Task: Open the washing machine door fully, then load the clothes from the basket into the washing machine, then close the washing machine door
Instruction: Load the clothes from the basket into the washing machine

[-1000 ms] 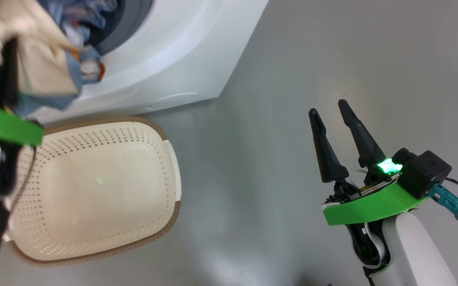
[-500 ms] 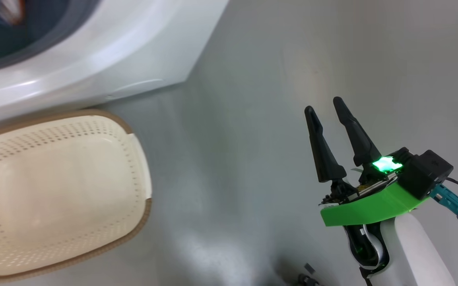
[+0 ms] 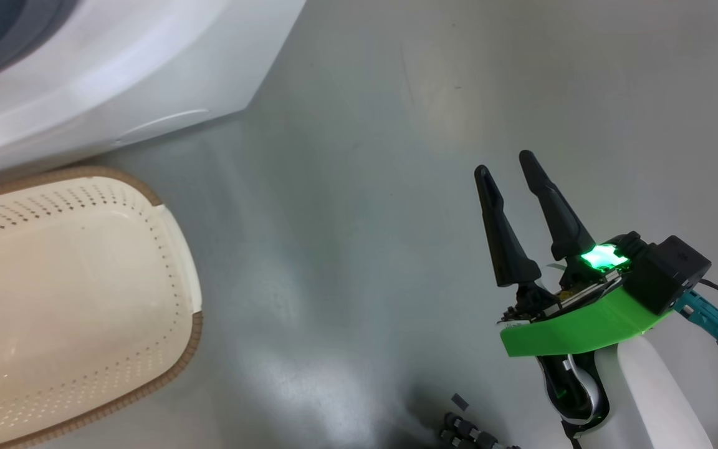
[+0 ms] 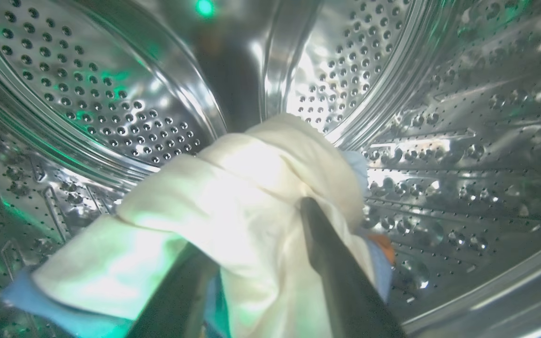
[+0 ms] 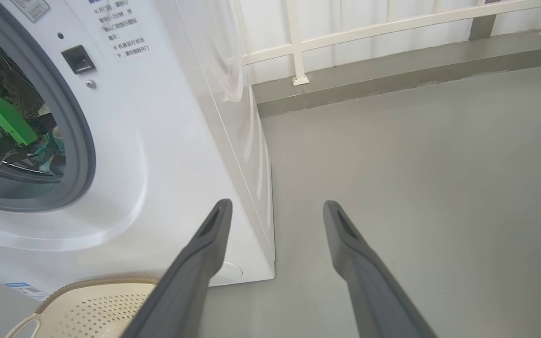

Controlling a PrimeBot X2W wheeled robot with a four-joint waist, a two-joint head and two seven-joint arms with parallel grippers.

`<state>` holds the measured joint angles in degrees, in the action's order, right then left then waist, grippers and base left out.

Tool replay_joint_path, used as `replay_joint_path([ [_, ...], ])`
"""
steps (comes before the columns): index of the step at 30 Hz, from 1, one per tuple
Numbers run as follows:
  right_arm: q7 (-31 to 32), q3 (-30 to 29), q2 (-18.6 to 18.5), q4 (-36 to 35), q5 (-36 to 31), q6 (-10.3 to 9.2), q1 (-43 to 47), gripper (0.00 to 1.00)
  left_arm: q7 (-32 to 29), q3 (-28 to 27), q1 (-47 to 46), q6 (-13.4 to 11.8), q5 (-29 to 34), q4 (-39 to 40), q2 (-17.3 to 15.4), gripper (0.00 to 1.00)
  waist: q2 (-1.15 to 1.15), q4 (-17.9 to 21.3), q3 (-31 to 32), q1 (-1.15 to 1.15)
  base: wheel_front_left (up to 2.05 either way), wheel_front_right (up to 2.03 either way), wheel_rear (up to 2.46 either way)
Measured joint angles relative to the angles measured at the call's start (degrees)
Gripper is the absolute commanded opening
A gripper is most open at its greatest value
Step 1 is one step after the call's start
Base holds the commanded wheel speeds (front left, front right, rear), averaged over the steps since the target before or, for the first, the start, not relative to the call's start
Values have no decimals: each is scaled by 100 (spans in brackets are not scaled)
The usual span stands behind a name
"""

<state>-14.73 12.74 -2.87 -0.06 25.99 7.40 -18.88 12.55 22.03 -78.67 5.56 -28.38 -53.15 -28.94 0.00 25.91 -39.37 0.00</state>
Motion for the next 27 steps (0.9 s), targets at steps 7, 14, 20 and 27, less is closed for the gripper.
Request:
replay_joint_path([
  [7,0,-2,1,40,-4,0,-8,100,-127,137,-8,47,-33,-412,270,100,0,-174,103,0,0,0,0],
  [14,0,-18,0,129,-21,0,-23,100,-34,208,62,135,-229,-628,421,100,0,-374,282,0,0,0,0],
  [20,0,-83,-1,207,-79,0,-23,100,116,291,485,171,-390,-595,467,100,0,-527,498,0,0,0,0],
  [27,0,-198,-3,269,-134,0,-21,100,189,282,1064,179,-528,-230,510,100,0,-685,765,0,0,0,0],
])
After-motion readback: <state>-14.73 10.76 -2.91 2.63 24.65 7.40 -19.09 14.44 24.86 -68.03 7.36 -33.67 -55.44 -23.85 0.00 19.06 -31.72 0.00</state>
